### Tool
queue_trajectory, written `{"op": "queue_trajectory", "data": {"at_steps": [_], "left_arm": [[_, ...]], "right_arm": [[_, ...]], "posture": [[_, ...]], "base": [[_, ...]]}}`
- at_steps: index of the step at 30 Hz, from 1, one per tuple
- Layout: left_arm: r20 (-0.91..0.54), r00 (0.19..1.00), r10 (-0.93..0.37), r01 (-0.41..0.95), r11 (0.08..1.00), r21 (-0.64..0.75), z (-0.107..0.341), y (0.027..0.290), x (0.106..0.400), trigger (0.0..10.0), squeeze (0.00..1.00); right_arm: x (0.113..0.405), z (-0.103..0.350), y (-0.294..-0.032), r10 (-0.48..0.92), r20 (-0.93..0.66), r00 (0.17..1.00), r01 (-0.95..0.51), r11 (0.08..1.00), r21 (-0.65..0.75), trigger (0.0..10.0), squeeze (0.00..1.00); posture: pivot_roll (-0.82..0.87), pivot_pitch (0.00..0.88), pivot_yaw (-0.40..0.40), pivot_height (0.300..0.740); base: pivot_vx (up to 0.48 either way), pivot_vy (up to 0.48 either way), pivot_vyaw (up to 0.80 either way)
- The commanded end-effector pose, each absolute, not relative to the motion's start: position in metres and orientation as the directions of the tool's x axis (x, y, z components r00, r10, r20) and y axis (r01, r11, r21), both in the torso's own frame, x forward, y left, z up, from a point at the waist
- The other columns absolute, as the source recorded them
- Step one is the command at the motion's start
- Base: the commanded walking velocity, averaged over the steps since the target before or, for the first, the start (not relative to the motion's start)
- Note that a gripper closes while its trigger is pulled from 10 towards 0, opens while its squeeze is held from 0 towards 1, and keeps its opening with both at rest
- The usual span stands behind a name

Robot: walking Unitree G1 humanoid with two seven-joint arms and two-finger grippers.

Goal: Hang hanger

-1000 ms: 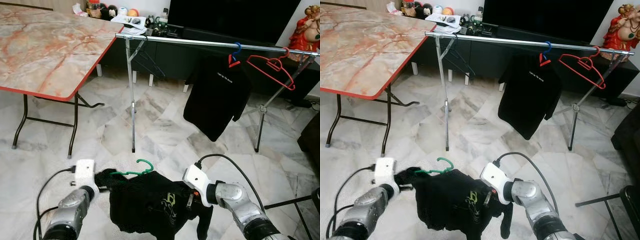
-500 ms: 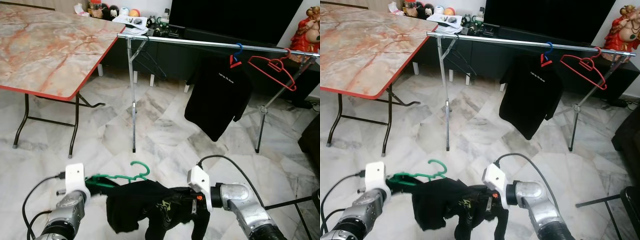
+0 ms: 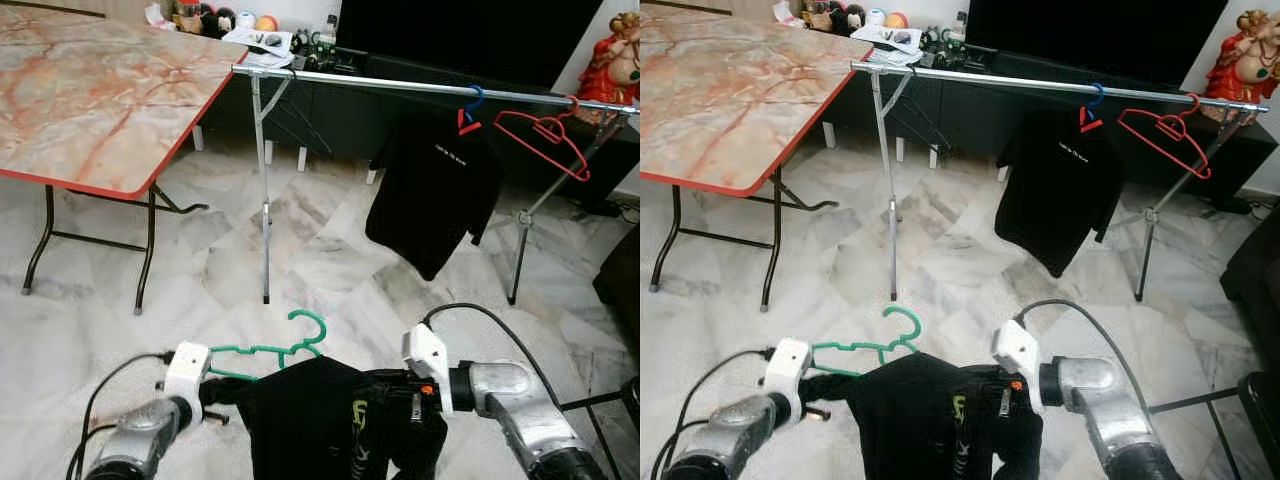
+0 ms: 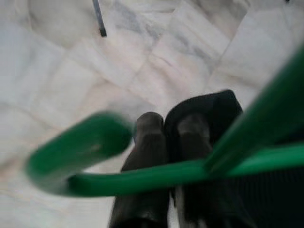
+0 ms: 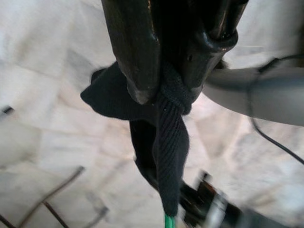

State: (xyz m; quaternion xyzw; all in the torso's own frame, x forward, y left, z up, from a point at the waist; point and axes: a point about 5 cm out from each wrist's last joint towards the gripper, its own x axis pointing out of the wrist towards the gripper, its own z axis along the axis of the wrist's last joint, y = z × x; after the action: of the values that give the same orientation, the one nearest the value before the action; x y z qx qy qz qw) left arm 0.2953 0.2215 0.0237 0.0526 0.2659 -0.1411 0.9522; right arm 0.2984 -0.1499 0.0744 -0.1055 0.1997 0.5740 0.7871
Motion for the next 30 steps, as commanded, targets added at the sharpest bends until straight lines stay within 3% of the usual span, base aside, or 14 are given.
{"op": "queue_trajectory", "data": {"at_steps": [1,5,9,12,17,19,21,24,29,30], "left_arm": [[-0.547,0.794,-0.264,0.355,0.932,0.066,0.019,0.223,0.287,10.0,1.00],[-0.535,0.788,-0.304,0.390,0.919,0.053,0.023,0.226,0.283,10.0,1.00],[-0.584,0.718,-0.379,0.515,0.853,0.079,0.022,0.226,0.271,10.0,1.00],[-0.596,0.693,-0.407,0.551,0.831,0.073,0.023,0.224,0.266,10.0,1.00],[-0.560,0.722,-0.407,0.563,0.816,0.133,0.040,0.234,0.266,10.0,1.00],[-0.425,0.734,-0.530,0.604,0.795,0.052,0.072,0.225,0.271,10.0,1.00],[-0.343,0.693,-0.635,0.676,0.737,0.001,0.094,0.213,0.272,10.0,1.00],[-0.340,0.659,-0.671,0.716,0.699,0.010,0.100,0.207,0.270,10.0,1.00],[-0.389,0.473,-0.791,0.853,0.521,-0.021,0.105,0.176,0.260,10.0,0.97],[-0.417,0.455,-0.787,0.863,0.505,-0.012,0.102,0.175,0.258,10.0,0.00]], "right_arm": [[0.303,0.072,-0.155,0.827,-0.467,0.312,-0.929,0.368,0.031,10.0,0.00],[0.307,0.070,-0.155,0.803,-0.492,0.337,-0.924,0.381,-0.011,10.0,0.00],[0.321,0.071,-0.157,0.729,-0.495,0.473,-0.863,0.497,-0.092,10.0,0.00],[0.324,0.070,-0.156,0.718,-0.490,0.494,-0.851,0.515,-0.103,10.0,0.00],[0.316,0.061,-0.150,0.742,-0.540,0.397,-0.904,0.419,-0.089,10.0,0.00],[0.309,0.050,-0.150,0.722,-0.618,0.311,-0.940,0.330,-0.087,10.0,0.00],[0.304,0.044,-0.148,0.720,-0.648,0.251,-0.958,0.280,-0.060,10.0,0.00],[0.302,0.042,-0.146,0.723,-0.657,0.214,-0.969,0.244,-0.046,10.0,0.00],[0.302,0.041,-0.136,0.728,-0.664,0.172,-0.981,0.191,-0.045,10.0,0.00],[0.301,0.041,-0.135,0.730,-0.662,0.168,-0.982,0.186,-0.045,10.0,0.00]], "posture": [[0.09,0.117,-0.148,0.740],[0.08,0.116,-0.148,0.740],[0.09,0.113,-0.149,0.740],[0.10,0.105,-0.147,0.740],[0.10,0.094,-0.145,0.740],[0.11,0.084,-0.146,0.740],[0.11,0.074,-0.146,0.740],[0.12,0.070,-0.145,0.740],[0.13,0.059,-0.140,0.740],[0.13,0.059,-0.138,0.740]], "base": [[0.000,0.000,0.00],[0.000,0.000,0.00],[0.000,0.000,0.00],[0.000,0.000,0.00],[0.000,0.000,0.00],[0.000,0.000,0.00],[0.000,0.000,0.00],[0.000,0.000,0.00],[0.000,0.000,0.00],[0.000,0.000,0.00]]}}
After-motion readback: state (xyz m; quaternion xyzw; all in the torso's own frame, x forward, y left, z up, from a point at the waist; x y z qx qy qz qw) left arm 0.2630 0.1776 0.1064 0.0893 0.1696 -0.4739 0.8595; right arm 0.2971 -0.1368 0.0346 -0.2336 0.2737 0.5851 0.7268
